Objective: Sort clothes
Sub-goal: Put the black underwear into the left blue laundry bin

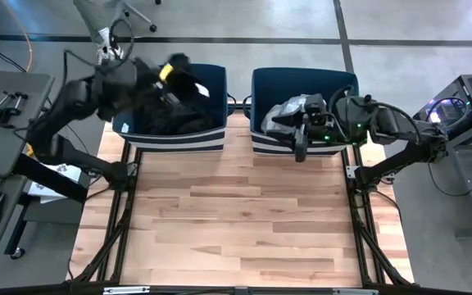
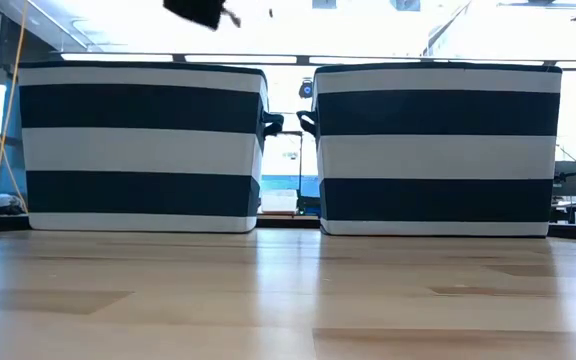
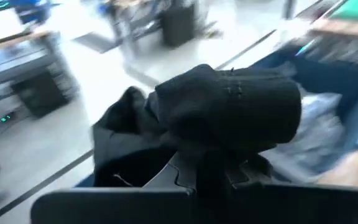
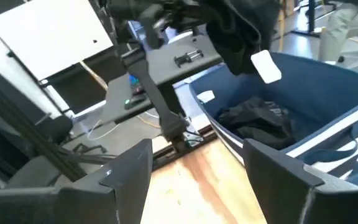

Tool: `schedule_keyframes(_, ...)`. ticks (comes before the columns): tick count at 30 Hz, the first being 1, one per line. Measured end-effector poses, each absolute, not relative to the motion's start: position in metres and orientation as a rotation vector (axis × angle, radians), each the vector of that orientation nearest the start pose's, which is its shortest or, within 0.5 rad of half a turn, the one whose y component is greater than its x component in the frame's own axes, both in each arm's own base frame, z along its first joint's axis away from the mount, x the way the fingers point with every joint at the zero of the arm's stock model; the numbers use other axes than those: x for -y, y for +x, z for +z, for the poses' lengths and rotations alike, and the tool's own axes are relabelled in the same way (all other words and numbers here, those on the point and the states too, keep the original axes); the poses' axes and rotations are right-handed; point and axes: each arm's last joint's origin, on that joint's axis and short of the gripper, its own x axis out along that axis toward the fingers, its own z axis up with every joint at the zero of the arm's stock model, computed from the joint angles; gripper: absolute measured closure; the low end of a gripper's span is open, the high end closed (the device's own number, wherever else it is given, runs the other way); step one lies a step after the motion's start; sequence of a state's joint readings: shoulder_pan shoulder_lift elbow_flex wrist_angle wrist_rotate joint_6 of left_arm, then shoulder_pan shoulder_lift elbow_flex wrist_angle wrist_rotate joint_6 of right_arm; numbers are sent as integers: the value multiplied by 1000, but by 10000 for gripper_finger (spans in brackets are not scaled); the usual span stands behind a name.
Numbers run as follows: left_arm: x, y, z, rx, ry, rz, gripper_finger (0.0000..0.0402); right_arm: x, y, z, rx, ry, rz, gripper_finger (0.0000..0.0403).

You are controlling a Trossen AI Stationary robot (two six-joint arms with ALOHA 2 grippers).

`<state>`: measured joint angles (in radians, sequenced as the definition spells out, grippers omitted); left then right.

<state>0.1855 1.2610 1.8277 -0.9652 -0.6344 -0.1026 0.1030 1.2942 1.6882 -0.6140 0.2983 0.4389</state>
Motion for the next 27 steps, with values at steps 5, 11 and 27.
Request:
schedule_keyframes(5,-86,181,477,-595,-28,880,401,-16,244,484,-176,383,-280,162)
schedule_keyframes(11,-128,185,397,-900,-154,931,401,-17,244,483,-189,384,-286,162)
schedule_keyframes(27,-177,150,231,-990,-590,875,353,-21,255,472,-248,405,-282,162)
